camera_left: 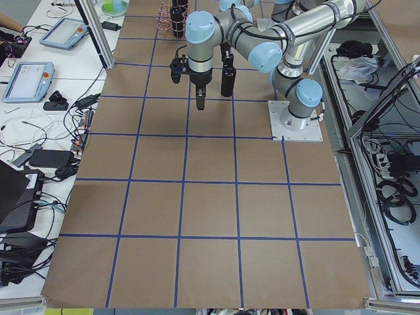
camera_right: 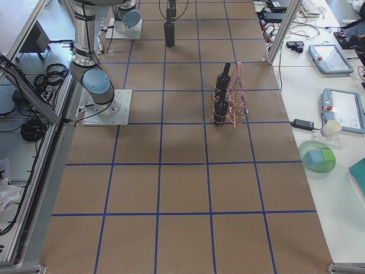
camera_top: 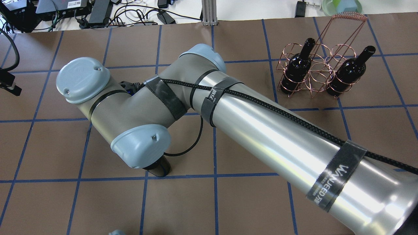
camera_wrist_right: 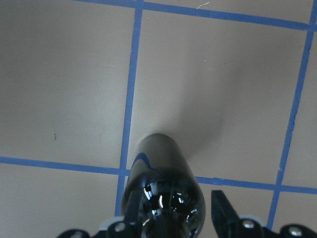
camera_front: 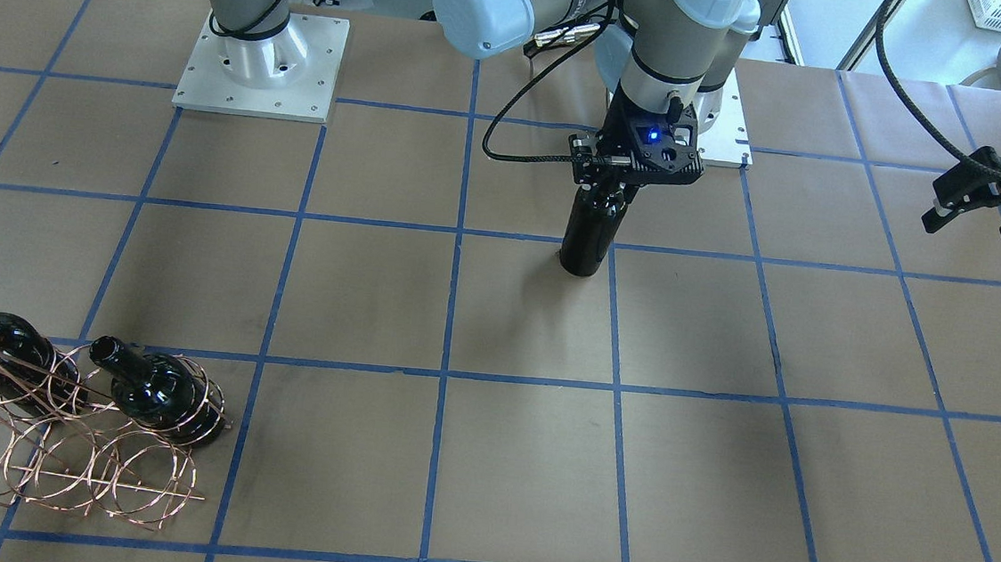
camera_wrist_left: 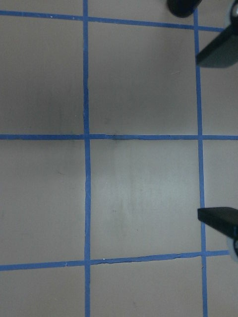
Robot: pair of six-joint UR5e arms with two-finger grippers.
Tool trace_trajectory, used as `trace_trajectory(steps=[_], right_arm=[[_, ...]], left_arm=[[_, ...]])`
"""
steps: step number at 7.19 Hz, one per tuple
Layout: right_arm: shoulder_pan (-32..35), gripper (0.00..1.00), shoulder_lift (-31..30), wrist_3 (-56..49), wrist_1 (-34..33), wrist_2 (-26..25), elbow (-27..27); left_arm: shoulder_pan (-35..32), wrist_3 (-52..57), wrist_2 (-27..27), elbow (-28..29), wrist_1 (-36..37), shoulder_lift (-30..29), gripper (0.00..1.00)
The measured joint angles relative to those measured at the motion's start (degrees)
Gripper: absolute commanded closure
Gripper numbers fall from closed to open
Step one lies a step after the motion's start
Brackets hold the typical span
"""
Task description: Place wine into wine basket
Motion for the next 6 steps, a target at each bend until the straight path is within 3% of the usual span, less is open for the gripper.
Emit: trace_trajectory(steps=[1,3,4,5,6], right_arm=[[0.0,1.0,-0.01,0.0,0.02,0.58,0.01],[0.0,1.0,0.0,-0.06,0.08,1.39,0.01],[0.0,0.79,0.04,-0.1,0.1,1.57,0.01],[-0.08,0.38,0.05,-0.14,0.1,1.69,0.0],[-0.34,0.31,-0.04,-0.19,0.11,2.0,-0.04]], left_arm=[[0.0,-0.02,0.0,0.0,0.0,0.01,0.0],[0.0,0.0,0.0,0.0,0.0,0.04,0.0],[0.0,0.0,0.0,0.0,0.0,0.05,0.0],[0.0,0.01,0.0,-0.03,0.0,0.06,0.0],[0.0,-0.01,0.0,-0.06,0.0,0.06,0.0]])
